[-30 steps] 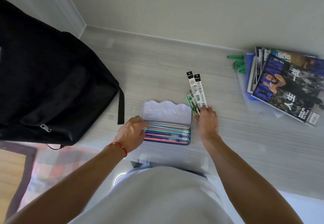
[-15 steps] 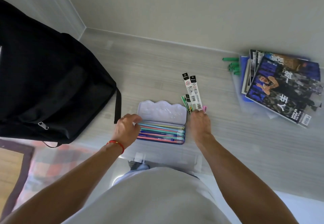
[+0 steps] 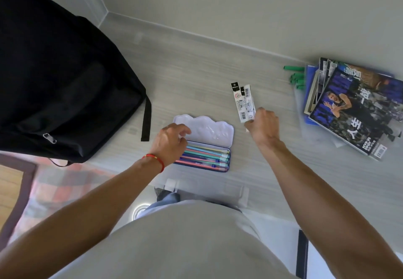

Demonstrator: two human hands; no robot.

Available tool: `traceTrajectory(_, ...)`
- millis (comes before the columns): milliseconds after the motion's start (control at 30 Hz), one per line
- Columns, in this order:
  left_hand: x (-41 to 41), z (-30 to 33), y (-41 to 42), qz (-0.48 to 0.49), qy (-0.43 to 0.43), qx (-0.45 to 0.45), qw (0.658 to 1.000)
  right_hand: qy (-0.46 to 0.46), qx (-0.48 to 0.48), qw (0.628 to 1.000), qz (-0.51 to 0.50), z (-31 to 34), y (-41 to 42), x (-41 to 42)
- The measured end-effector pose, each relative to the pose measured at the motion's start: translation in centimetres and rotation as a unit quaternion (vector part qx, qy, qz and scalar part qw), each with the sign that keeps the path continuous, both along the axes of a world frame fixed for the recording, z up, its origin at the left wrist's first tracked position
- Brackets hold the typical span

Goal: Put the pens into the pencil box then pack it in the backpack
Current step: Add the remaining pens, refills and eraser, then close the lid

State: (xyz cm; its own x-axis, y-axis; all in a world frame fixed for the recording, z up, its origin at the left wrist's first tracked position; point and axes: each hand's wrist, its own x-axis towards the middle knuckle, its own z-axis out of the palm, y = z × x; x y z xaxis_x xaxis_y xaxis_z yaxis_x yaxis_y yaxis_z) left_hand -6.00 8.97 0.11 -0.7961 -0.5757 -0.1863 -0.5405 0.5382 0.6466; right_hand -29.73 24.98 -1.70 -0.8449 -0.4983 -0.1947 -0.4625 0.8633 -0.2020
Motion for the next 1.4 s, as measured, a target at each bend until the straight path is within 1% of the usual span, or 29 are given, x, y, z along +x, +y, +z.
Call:
traceTrajectory(100, -1.7, 1.0, -0.1, -0.009, 0.028, -0.011, 0.999, -0.02, 0.02, 1.0, 0.013, -0.3, -2.1, -1.7)
traceTrajectory(167, -2.2, 1.4, 0.1, -0.015, 0.042, -0.015, 0.999, -0.029, 0.031, 0.999, 0.004, -0.9, -3.0, -2.5)
traceTrajectory(267, -2.1, 1.7, 0.4, -0.013, 0.05, -0.022, 0.998, -0.025, 0.047, 0.999, -0.002, -2.1, -3.7, -3.0)
traceTrajectory(367, -2.1, 1.6, 0.8, -0.01, 0.043, -0.018, 0.999, -0.024, 0.065, 0.997, 0.017, -3.1, -4.5, -2.3)
traceTrajectory(533, -2.2, 1.7, 1.3, -0.006, 0.017, -0.003, 1.0, -0.002, 0.071, 0.997, -0.005, -4.0, -5.4, -0.9)
traceTrajectory(667, -2.6, 2.3, 1.6, -0.007, 0.014, 0.001, 1.0, -0.026, 0.053, 0.996, -0.062, -4.5, -5.7, -1.6)
traceTrajectory(833, -2.7, 2.9, 2.3, -0.001, 0.008, 0.017, 1.0, -0.068, 0.079, 0.993, -0.056, -5.0, -6.3, -2.0)
traceTrajectory(933, -2.6, 3.0, 2.4, -0.009, 0.006, 0.014, 1.0, -0.073, 0.061, 0.994, -0.045, -4.6, -5.8, -1.4)
traceTrajectory(1033, -2.7, 3.0, 2.2, -0.015, 0.014, -0.005, 1.0, -0.079, 0.003, 0.995, -0.053, -2.6, -4.9, -1.2)
traceTrajectory(1067, -2.7, 3.0, 2.1, -0.01, 0.024, -0.013, 1.0, -0.077, -0.011, 0.996, -0.034, -1.6, -4.7, -0.7)
traceTrajectory(1100, -2.8, 3.0, 2.0, -0.005, 0.034, -0.024, 0.999, -0.083, -0.017, 0.996, 0.005, -0.6, -4.6, 0.0)
traceTrajectory(1133, -2.9, 2.9, 1.9, -0.009, 0.035, -0.05, 0.998, -0.097, -0.016, 0.993, 0.066, 0.5, -4.4, 1.1)
traceTrajectory(1167, -2.8, 2.9, 1.8, -0.03, 0.017, -0.105, 0.994, -0.117, -0.014, 0.983, 0.142, 1.4, -4.1, 2.4)
traceTrajectory(1200, -2.7, 2.9, 1.7, -0.066, -0.012, -0.18, 0.981, -0.137, -0.016, 0.966, 0.217, 2.1, -3.8, 3.9)
traceTrajectory(1233, -2.4, 2.7, 1.5, -0.11, -0.04, -0.245, 0.962, -0.151, -0.026, 0.948, 0.279, 2.6, -3.4, 5.4)
traceTrajectory(1267, -2.1, 2.5, 1.2, -0.155, -0.064, -0.285, 0.944, -0.155, -0.043, 0.934, 0.32, 3.0, -3.1, 6.7)
traceTrajectory(1333, -1.2, 1.8, 0.7, -0.221, -0.114, -0.303, 0.92, -0.138, -0.067, 0.924, 0.351, 3.2, -2.6, 8.6)
traceTrajectory(1400, -0.4, 1.1, 0.4, -0.256, -0.148, -0.281, 0.913, -0.148, -0.044, 0.923, 0.351, 2.8, -2.2, 9.4)
